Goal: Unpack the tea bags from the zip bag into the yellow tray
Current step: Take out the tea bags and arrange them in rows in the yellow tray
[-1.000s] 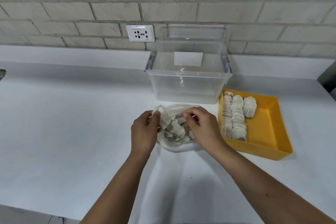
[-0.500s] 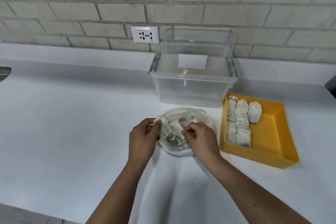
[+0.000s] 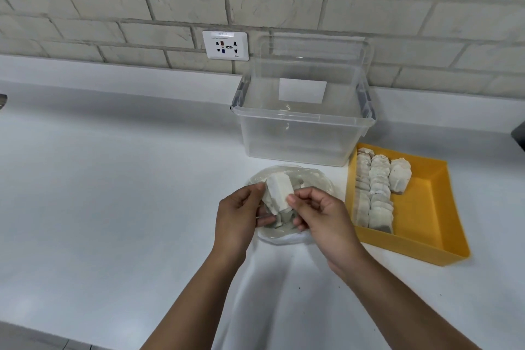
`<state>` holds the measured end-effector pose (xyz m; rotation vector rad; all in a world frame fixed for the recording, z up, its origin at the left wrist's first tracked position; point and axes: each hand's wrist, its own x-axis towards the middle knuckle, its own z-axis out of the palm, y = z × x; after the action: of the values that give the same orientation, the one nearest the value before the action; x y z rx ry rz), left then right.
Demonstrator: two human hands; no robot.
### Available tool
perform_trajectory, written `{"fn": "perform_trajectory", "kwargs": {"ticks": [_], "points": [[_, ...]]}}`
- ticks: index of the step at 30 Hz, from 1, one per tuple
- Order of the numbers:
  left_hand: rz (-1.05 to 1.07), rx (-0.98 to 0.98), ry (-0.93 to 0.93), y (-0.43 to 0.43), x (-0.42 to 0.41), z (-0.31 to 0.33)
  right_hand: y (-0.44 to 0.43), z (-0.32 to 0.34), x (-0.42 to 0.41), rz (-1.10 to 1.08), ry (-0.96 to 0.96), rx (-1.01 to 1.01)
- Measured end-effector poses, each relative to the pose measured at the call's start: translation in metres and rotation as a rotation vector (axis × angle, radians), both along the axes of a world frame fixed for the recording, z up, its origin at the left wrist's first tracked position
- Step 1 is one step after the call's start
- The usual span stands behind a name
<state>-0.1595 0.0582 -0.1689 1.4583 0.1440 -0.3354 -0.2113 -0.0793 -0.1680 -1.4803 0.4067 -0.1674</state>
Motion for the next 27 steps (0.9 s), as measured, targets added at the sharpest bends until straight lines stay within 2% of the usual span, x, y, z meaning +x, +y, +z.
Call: {"fn": "perform_trajectory", "kwargs": {"ticks": [5,11,17,21,24,27], "points": [[0.008,0.002,0.073,-0.002,-0.001,-0.003,0.004,-0.015,0.006,-0.005,0.067,-0.062],[-0.037,0.096,-0.031,0.007,0.002,-0.004,0.006,-0.019,0.015,0.003,0.082,-0.087],[-0.006,0.24,-0.163,0.024,0.018,-0.009,-0.007,-0.04,0.055,0.063,0.275,-0.367],[-0.01,0.268,-0.174,0.027,0.023,-0.008,-0.001,-0.045,0.073,0.041,0.305,-0.538],[0.003,0.276,-0.162,0.028,0.024,-0.011,0.01,-0.043,0.08,0.031,0.338,-0.739],[0.001,0.272,-0.156,0.03,0.024,-0.014,0.01,-0.04,0.076,0.0,0.314,-0.753]]}}
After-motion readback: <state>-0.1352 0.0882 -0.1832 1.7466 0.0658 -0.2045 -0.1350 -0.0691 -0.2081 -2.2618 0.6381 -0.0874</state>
